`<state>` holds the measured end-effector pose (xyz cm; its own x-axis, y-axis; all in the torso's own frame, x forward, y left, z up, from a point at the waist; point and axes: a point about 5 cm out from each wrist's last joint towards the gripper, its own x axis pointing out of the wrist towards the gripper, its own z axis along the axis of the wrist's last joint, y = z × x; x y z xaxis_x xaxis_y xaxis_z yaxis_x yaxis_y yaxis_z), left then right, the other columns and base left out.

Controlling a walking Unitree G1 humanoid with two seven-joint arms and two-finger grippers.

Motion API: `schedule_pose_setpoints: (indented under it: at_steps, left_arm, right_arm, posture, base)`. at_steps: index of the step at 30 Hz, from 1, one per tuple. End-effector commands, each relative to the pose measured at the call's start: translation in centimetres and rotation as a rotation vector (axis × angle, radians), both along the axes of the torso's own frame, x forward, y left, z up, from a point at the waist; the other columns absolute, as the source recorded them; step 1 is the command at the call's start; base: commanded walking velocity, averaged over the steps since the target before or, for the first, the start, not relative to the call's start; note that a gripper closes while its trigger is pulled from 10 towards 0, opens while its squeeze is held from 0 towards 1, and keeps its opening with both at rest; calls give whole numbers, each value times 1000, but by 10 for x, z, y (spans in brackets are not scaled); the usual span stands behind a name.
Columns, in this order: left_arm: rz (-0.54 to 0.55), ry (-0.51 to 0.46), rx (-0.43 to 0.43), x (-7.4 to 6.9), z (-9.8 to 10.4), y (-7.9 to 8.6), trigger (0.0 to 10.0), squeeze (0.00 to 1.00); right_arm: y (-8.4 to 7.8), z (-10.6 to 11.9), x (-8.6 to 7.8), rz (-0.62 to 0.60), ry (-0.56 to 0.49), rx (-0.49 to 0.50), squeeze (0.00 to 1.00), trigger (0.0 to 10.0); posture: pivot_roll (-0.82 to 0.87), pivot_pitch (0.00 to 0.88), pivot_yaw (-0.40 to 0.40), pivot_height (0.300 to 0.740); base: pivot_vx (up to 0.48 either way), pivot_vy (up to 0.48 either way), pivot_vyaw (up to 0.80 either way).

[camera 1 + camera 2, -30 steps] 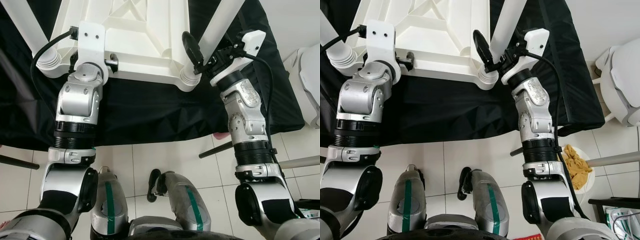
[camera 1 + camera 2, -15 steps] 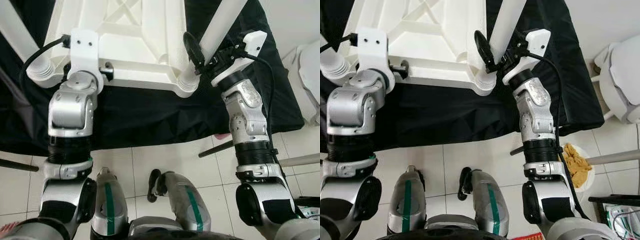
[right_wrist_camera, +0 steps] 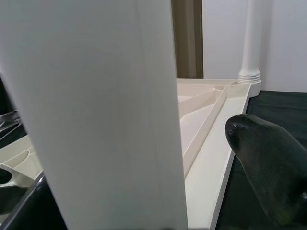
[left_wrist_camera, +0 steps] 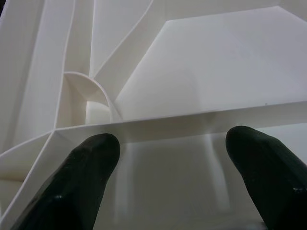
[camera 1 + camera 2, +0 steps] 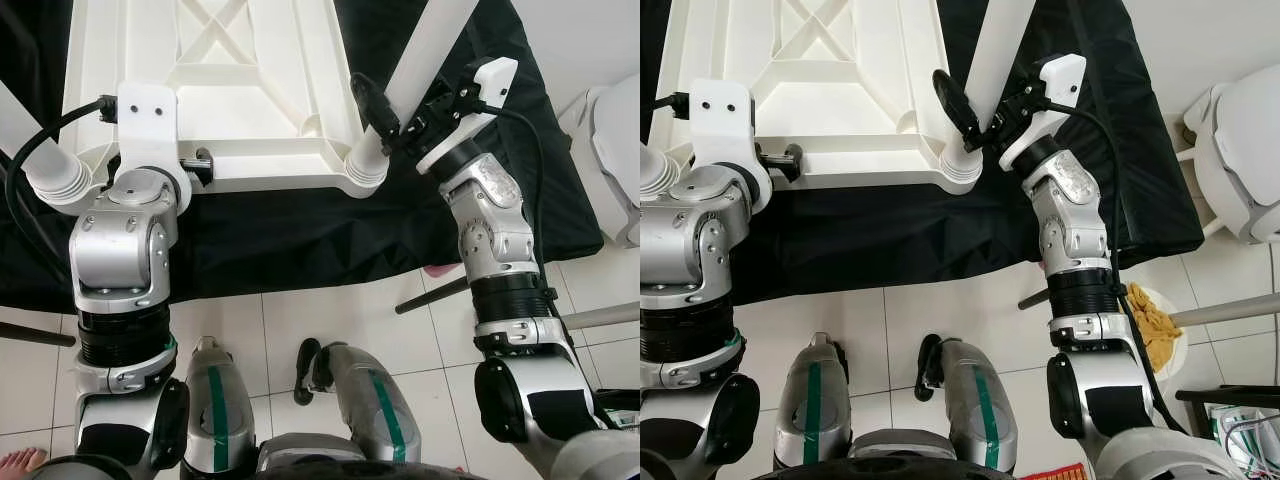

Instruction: Building children table

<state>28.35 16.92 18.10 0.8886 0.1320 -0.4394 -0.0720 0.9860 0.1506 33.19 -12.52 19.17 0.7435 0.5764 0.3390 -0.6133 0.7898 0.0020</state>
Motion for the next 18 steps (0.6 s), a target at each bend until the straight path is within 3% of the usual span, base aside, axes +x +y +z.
schedule_pose_setpoints:
  at_steps: [1,5,7,9,11,15,18]
  left_arm:
    - [32,67,52,-4,-12,7,10000,0]
    - [22,36,82,-2,-8,7,10000,0]
    - [-19,-61,85,3,4,4,10000,0]
    - [-133,-192,42,7,20,-10,10000,0]
    - [-133,-192,42,7,20,-10,10000,0]
    - [-257,-339,-19,7,36,-26,10000,0]
    - [-301,-385,-20,6,39,-31,10000,0]
  right_arm:
    - [1,2,1,7,2,-3,0,10000]
    - [0,4,0,10,-6,-3,0,10000]
    - [-1,7,-2,12,-23,-7,0,10000]
    - [-4,8,-4,11,-34,-8,0,10000]
    - [-4,8,-4,11,-34,-8,0,10000]
    - [-6,7,-5,9,-41,-18,0,10000]
    - [-6,8,-4,8,-46,-20,0,10000]
  posture:
    - [175,116,-143,740]
    - [174,115,-143,740]
    - [160,113,-138,740]
    - [151,110,-134,740]
    - [151,110,-134,740]
    - [138,108,-126,740]
    - [138,107,-125,740]
  base:
    - [0,0,0]
    - [0,0,0]
    - [0,0,0]
    - [0,0,0]
    - [0,0,0]
    - [0,0,0]
    - [0,0,0]
